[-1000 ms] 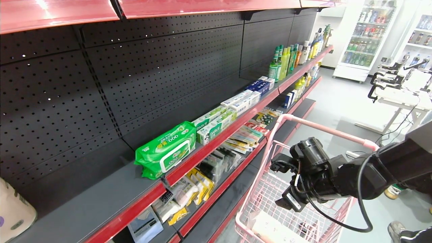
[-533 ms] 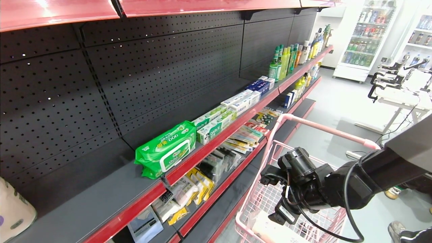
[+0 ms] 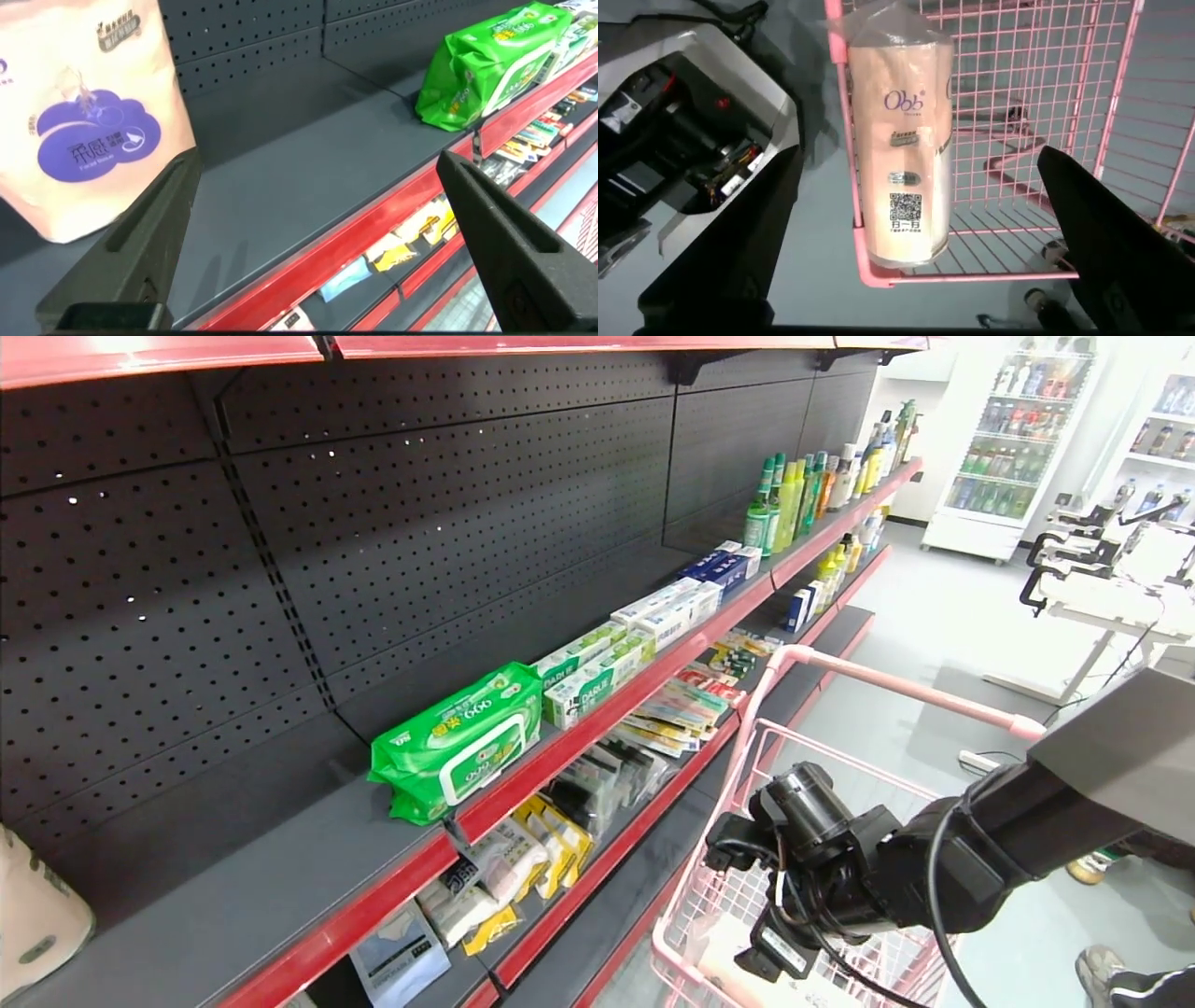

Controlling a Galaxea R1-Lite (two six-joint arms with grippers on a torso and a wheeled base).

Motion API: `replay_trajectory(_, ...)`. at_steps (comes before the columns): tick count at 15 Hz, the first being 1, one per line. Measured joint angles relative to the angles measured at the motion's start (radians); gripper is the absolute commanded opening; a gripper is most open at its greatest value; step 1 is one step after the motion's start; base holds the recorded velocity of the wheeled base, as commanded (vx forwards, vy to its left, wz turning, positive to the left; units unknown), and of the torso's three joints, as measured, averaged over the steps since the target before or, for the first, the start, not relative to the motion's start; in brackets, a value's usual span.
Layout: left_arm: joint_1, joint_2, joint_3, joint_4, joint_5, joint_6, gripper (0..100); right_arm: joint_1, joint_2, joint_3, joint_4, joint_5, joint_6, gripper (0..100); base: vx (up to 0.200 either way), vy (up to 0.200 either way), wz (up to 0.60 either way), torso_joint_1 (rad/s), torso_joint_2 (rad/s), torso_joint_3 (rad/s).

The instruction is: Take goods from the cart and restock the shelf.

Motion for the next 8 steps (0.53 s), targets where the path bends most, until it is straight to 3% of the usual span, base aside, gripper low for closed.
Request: replay_trajectory(8,0.000,0.000,0.000,0.000,0.000,0.000,100,0.019,0.023,0.049,-0.006,-0.008,-0.001,100,0.000,0.000,0.00,-0.031,0.06,0.039)
